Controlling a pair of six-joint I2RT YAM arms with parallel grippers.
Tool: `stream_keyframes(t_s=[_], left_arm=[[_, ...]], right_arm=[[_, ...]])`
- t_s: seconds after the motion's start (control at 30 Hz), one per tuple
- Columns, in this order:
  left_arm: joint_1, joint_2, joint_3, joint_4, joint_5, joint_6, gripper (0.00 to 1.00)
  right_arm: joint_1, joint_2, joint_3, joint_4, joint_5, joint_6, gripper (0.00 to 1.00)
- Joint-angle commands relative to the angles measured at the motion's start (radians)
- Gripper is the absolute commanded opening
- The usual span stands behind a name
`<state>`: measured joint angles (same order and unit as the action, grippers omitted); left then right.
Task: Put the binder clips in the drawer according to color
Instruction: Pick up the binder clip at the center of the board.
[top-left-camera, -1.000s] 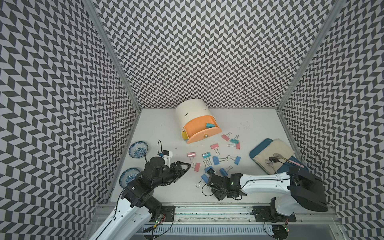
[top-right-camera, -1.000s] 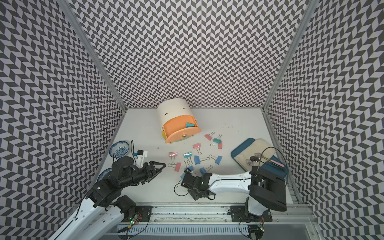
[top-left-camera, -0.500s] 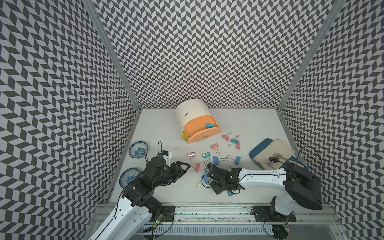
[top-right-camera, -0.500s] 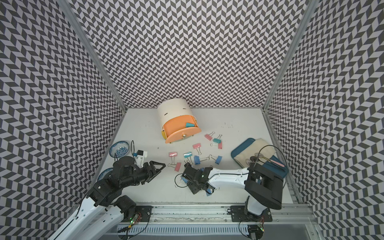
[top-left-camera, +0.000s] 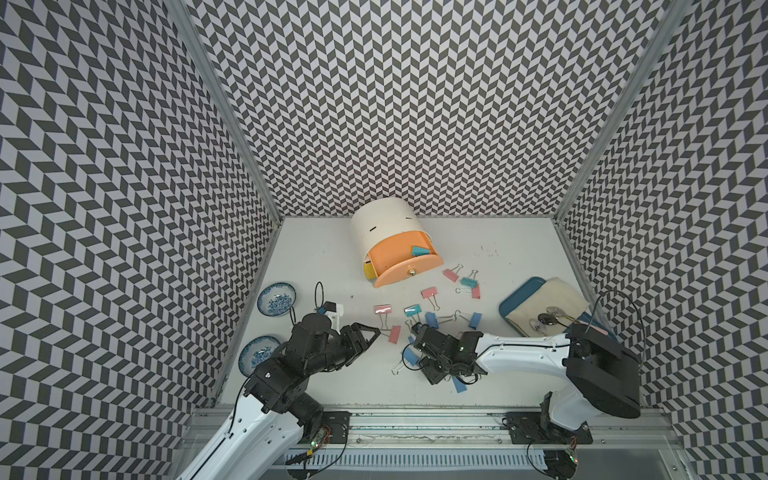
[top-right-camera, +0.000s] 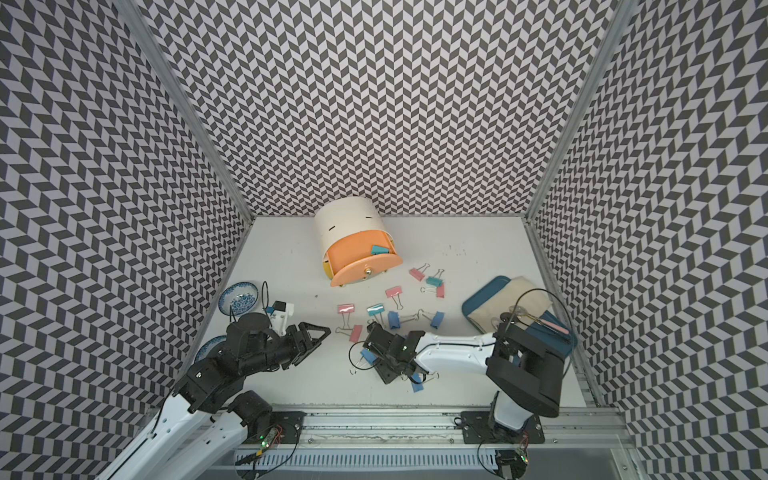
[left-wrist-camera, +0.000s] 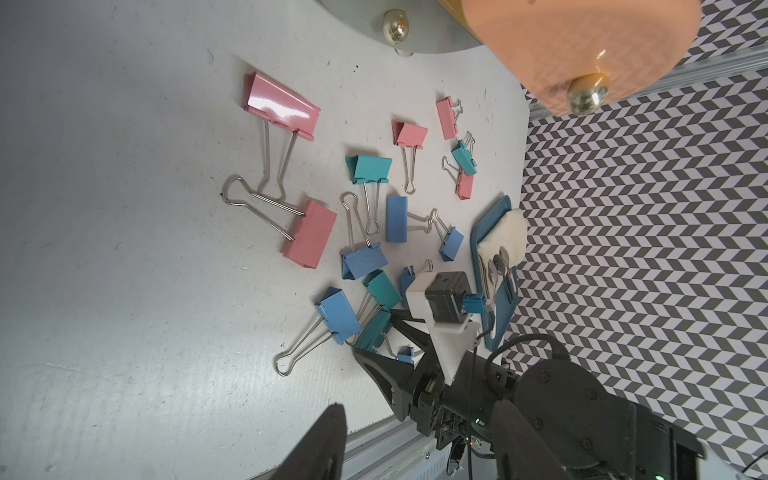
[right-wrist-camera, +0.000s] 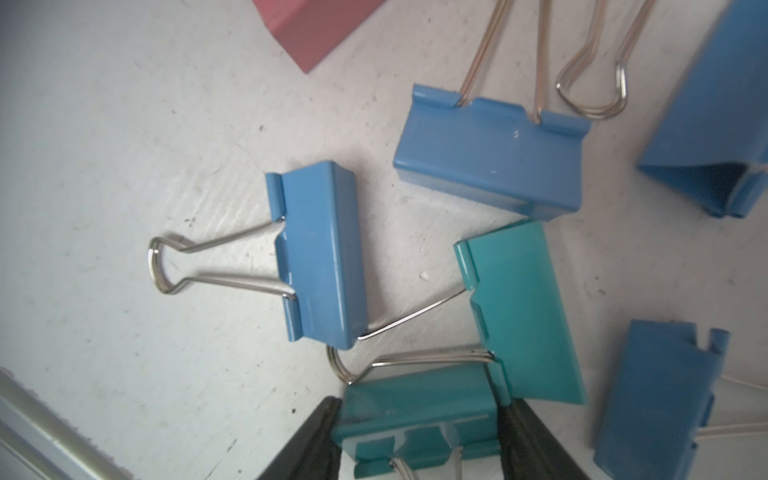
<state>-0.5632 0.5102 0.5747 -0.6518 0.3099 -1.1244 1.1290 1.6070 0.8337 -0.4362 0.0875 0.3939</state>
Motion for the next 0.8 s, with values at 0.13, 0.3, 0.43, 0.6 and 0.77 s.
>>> stream_keyframes(t_s=[0.13,0.3,0.43,0.6,0.77], left_arm=[[-0.004,0.013,0.026,0.028,-0.006,-0.002,0.6],[-0.004,0.029,0.031,0.045,-0.002,0.002,0.6],[-0.004,0.04,0.036,0.059,0.001,0.007,0.6],[-0.004,0.06,0.05,0.074,0.003,0.014,0.6],[-0.004,0.083,0.083,0.078,-0.004,0.023,0.6]], right_arm=[[-0.005,-0.044,0.011,-0.007,-0.029,0.013,0.52],[-0.004,-0.097,0.028,-0.037,-0.048,0.014,0.5],[-0.005,-0.142,0.044,-0.065,-0.057,0.014,0.49],[-0.005,-0.197,0.073,-0.102,-0.055,0.02,0.48],[-0.027,-0.251,0.138,-0.15,-0.049,0.034,0.48]])
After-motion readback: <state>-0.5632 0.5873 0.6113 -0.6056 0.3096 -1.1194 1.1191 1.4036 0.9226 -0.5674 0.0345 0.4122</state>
